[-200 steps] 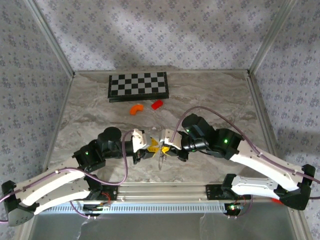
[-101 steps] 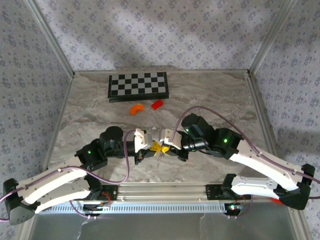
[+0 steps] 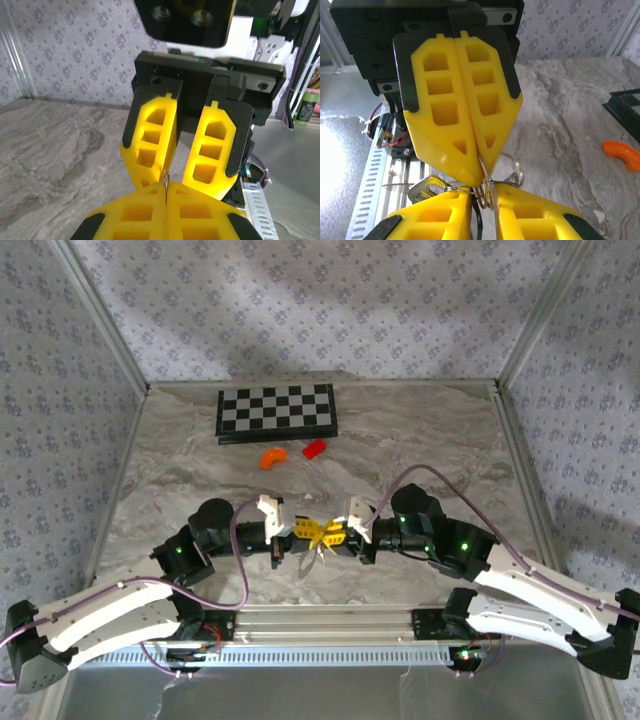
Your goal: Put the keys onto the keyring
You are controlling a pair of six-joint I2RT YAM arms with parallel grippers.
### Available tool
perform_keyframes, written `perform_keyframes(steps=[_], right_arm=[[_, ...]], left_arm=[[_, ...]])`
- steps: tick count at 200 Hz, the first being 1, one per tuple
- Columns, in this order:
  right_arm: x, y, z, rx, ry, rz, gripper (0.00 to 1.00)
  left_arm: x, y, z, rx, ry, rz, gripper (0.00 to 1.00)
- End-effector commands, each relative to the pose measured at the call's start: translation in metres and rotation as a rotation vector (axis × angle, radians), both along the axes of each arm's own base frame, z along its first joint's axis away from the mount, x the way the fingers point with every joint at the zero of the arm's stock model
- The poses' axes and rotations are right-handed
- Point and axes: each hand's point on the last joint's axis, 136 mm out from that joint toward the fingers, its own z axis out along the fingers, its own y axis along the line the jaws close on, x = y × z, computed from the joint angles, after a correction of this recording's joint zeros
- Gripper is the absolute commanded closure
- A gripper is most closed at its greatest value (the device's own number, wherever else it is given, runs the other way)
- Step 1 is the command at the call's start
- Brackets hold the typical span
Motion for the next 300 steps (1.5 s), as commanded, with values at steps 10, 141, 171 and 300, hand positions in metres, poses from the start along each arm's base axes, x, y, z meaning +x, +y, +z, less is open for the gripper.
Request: perform_keyframes(steps=[10, 141, 171, 300], right_arm=[[0.001, 0.001, 0.037, 0.184, -0.045, -0.014, 0.85], [0.001, -0.010, 0.043, 0.209, -0.092, -0.039, 0.80], [0.001, -0.009, 0.041, 0.201, -0.087, -0.037, 0.86], [0.009, -0.013, 0.018, -0.083, -0.093, -0.054, 1.00]], left_arm=[[-0.016, 0.003, 0.044, -0.182, -0.057, -0.074, 1.00], [-0.014, 0.006, 0.030, -0.119, -0.040, -0.049, 1.00], [-0.014, 0.006, 0.031, -0.123, -0.040, -0.052, 1.00], [0.012, 0.013, -0.006, 0.113, -0.061, 0.105, 0.92]])
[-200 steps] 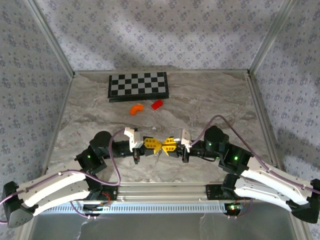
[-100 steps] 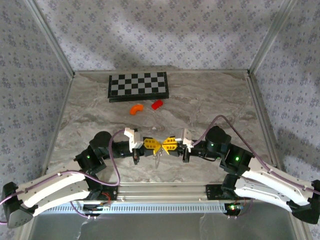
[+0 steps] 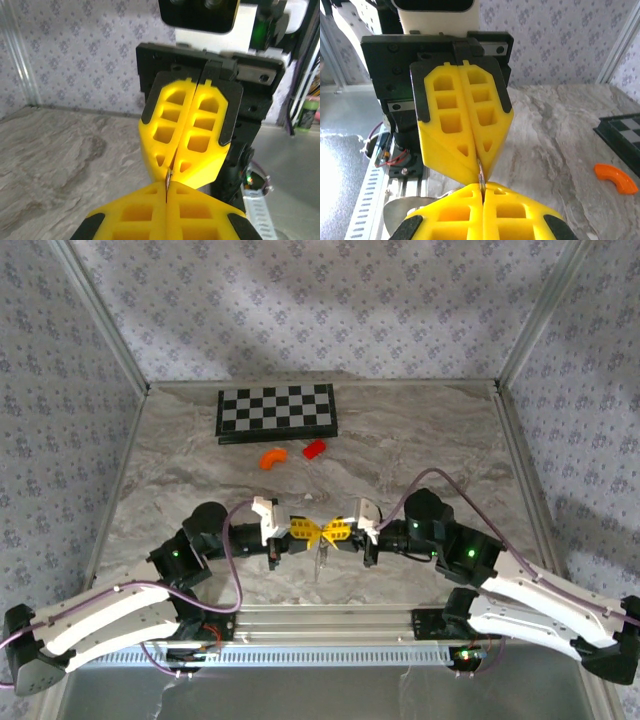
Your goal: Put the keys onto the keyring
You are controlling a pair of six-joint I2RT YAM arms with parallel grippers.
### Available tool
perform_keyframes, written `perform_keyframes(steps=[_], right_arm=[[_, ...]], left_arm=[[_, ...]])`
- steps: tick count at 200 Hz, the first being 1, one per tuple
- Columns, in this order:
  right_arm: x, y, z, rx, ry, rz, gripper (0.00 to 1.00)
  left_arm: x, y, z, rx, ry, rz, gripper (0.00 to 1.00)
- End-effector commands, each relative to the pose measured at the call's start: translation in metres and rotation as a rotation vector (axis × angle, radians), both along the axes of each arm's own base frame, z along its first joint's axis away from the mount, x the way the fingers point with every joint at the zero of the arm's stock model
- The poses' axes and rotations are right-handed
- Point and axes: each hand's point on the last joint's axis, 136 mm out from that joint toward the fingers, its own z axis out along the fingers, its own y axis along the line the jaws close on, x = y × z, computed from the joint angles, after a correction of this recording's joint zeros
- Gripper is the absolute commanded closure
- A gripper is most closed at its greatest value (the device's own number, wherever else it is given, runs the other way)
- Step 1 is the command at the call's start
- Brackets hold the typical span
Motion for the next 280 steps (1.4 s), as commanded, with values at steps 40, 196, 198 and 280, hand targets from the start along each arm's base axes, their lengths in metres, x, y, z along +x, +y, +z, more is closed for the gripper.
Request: perform_keyframes(steps=[40, 196, 198, 280], right_arm=[[0.003, -0.001, -0.014, -0.301, 0.019, 0.029, 1.00], [-0.005, 0.002, 0.036, 0.046, 0.046, 0.042, 0.78], [-0.004, 0.002, 0.035, 0.044, 0.048, 0.041, 0.78], [0.000, -0.008, 0.029, -0.062, 0.022, 0.005, 1.00]], left_arm=[[0.017, 0.004, -0.023, 0.223, -0.034, 0.083, 0.87], [-0.020, 0.001, 0.066, -0.281, -0.009, -0.122, 1.00], [-0.021, 0.002, 0.067, -0.287, -0.010, -0.125, 1.00], [0.006, 0.002, 0.023, -0.051, -0.007, 0.050, 0.93]])
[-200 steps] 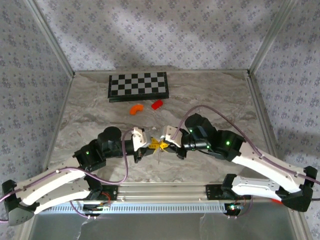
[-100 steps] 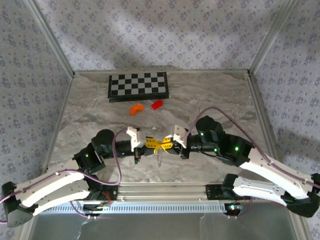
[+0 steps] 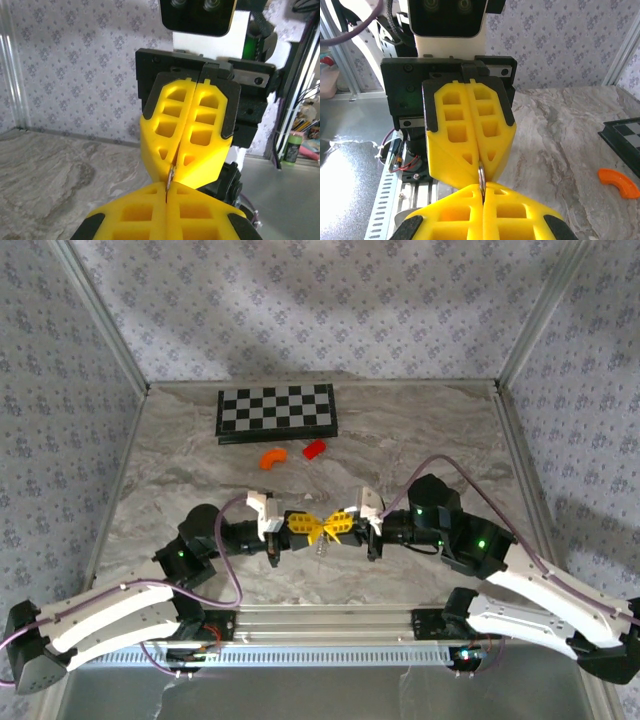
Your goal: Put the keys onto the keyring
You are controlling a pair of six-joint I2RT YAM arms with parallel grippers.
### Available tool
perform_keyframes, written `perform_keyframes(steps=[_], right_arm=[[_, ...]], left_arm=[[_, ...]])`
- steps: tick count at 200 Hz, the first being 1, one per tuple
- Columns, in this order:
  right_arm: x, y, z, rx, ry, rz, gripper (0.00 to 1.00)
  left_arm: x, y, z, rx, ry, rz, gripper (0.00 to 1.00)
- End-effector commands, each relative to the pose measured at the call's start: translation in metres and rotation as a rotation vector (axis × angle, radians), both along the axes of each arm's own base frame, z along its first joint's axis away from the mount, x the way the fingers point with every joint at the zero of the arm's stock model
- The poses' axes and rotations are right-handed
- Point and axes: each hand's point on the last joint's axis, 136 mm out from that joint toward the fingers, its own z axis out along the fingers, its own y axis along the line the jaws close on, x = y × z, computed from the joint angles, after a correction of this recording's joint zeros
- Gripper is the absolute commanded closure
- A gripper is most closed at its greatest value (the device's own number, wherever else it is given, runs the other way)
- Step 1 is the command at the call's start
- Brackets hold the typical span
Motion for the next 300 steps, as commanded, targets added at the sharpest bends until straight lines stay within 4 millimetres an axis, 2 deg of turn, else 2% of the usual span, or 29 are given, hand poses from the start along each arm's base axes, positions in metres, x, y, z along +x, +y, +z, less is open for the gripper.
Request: perform_keyframes(steps=[1, 26, 61, 71, 74, 89, 113, 125, 129, 171, 189, 217, 230, 263, 300], right_arm=[[0.004, -0.005, 0.001, -0.064, -0.020, -0.025, 1.00], [0.003, -0.003, -0.015, -0.210, -0.013, -0.004, 1.00], [0.000, 0.003, -0.033, -0.355, -0.011, 0.025, 1.00], [0.003, 0.003, -0.043, -0.398, 0.000, 0.018, 1.00], [0.004, 0.004, -0.034, -0.383, -0.012, 0.015, 1.00], [0.005, 0.003, -0.036, -0.402, -0.006, 0.010, 1.00], [0.003, 0.002, -0.031, -0.367, 0.012, 0.017, 1.00], [0.006, 0.001, -0.019, -0.309, 0.007, 0.001, 1.00], [0.007, 0.000, -0.026, -0.302, 0.022, -0.005, 1.00], [0.006, -0.002, -0.004, -0.069, 0.058, -0.011, 0.76], [0.005, -0.002, -0.003, -0.023, 0.075, -0.006, 0.72], [0.004, 0.000, -0.002, 0.012, 0.092, 0.009, 0.71], [0.003, 0.002, -0.001, 0.025, 0.097, 0.021, 0.74], [0.001, 0.004, -0.010, -0.002, 0.103, 0.041, 1.00], [0.000, -0.001, -0.014, -0.043, 0.081, 0.044, 1.00]], left_arm=[[0.010, 0.006, 0.000, 0.100, -0.054, 0.089, 0.93], [0.021, 0.009, -0.021, 0.237, -0.067, 0.148, 0.87], [0.022, 0.005, -0.026, 0.302, -0.080, 0.130, 0.86], [0.021, 0.003, -0.026, 0.307, -0.084, 0.122, 0.87], [0.021, 0.003, -0.026, 0.307, -0.085, 0.122, 0.89], [0.021, 0.002, -0.024, 0.296, -0.089, 0.116, 1.00], [0.012, 0.003, -0.009, 0.204, -0.098, 0.083, 1.00], [0.009, 0.003, 0.001, 0.147, -0.105, 0.073, 1.00], [0.008, 0.004, 0.005, 0.127, -0.107, 0.069, 1.00], [-0.002, 0.002, 0.030, -0.011, -0.105, 0.013, 1.00], [-0.005, 0.003, 0.035, -0.053, -0.101, 0.001, 1.00], [-0.007, 0.003, 0.040, -0.113, -0.083, -0.021, 1.00], [-0.008, 0.001, 0.039, -0.123, -0.076, -0.028, 1.00], [-0.006, 0.001, 0.038, -0.125, -0.067, -0.023, 1.00], [-0.004, 0.000, 0.033, -0.077, -0.080, -0.005, 1.00]])
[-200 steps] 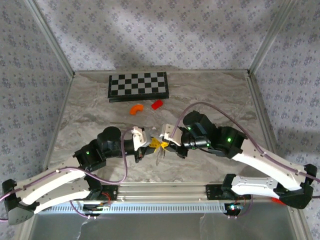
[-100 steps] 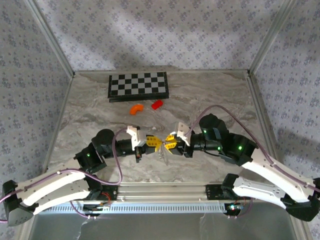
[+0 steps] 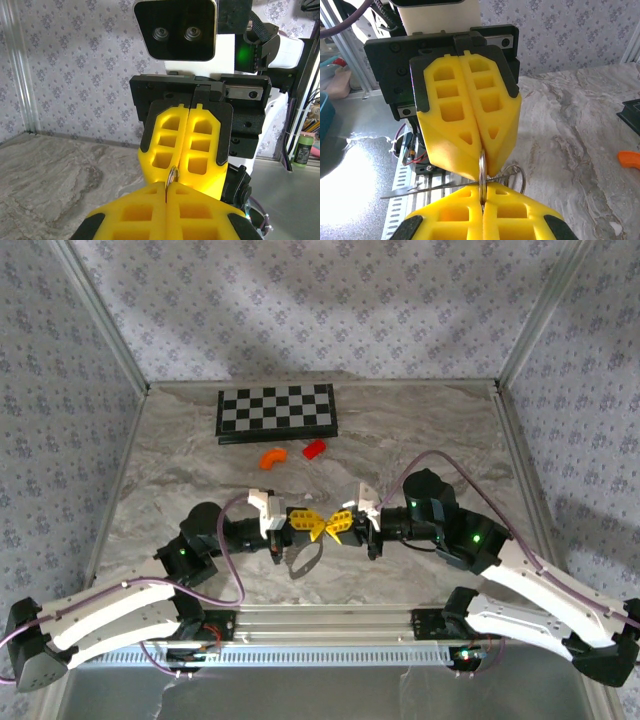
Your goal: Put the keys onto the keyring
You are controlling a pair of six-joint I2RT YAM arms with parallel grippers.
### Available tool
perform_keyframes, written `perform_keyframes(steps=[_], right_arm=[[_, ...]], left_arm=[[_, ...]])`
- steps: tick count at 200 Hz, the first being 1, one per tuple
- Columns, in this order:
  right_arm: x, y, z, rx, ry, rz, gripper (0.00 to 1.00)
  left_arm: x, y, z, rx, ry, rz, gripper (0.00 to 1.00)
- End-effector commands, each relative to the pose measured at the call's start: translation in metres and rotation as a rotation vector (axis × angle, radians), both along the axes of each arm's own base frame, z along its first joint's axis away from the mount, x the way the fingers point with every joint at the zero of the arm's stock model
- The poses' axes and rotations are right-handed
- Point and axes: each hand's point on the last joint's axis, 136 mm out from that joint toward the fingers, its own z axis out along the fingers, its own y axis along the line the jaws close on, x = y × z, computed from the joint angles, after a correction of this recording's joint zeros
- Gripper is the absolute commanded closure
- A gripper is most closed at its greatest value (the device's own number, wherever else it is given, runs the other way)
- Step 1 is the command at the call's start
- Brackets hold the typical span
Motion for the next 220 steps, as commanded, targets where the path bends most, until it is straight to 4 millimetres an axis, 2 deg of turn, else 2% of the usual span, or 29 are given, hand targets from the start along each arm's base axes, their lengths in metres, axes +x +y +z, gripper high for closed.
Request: perform_keyframes(steps=[1, 48, 58, 74, 93, 184, 204, 220], right_arm=[[-0.003, -0.001, -0.003, -0.024, -0.016, 0.022, 1.00], [-0.003, -0.005, 0.005, 0.002, -0.054, 0.007, 1.00], [-0.002, -0.005, 0.008, 0.023, -0.061, 0.001, 0.89], [-0.003, -0.007, 0.014, 0.071, -0.078, -0.007, 0.77], [-0.006, -0.011, 0.021, 0.132, -0.087, -0.010, 0.72], [-0.003, -0.011, 0.030, 0.204, -0.087, -0.021, 0.73], [-0.002, -0.010, 0.030, 0.205, -0.088, -0.024, 0.80], [-0.002, -0.008, 0.028, 0.205, -0.085, -0.016, 0.81]], left_arm=[[-0.008, 0.004, 0.026, -0.059, -0.058, -0.021, 1.00], [-0.007, 0.003, 0.023, -0.025, -0.063, -0.018, 1.00], [-0.008, 0.002, 0.025, -0.034, -0.062, -0.026, 1.00], [-0.009, 0.002, 0.028, -0.052, -0.058, -0.037, 1.00], [-0.011, 0.002, 0.031, -0.078, -0.054, -0.047, 1.00], [-0.014, 0.004, 0.030, -0.106, -0.047, -0.059, 1.00], [-0.013, 0.004, 0.029, -0.107, -0.046, -0.058, 1.00], [-0.014, 0.004, 0.028, -0.103, -0.044, -0.058, 1.00]])
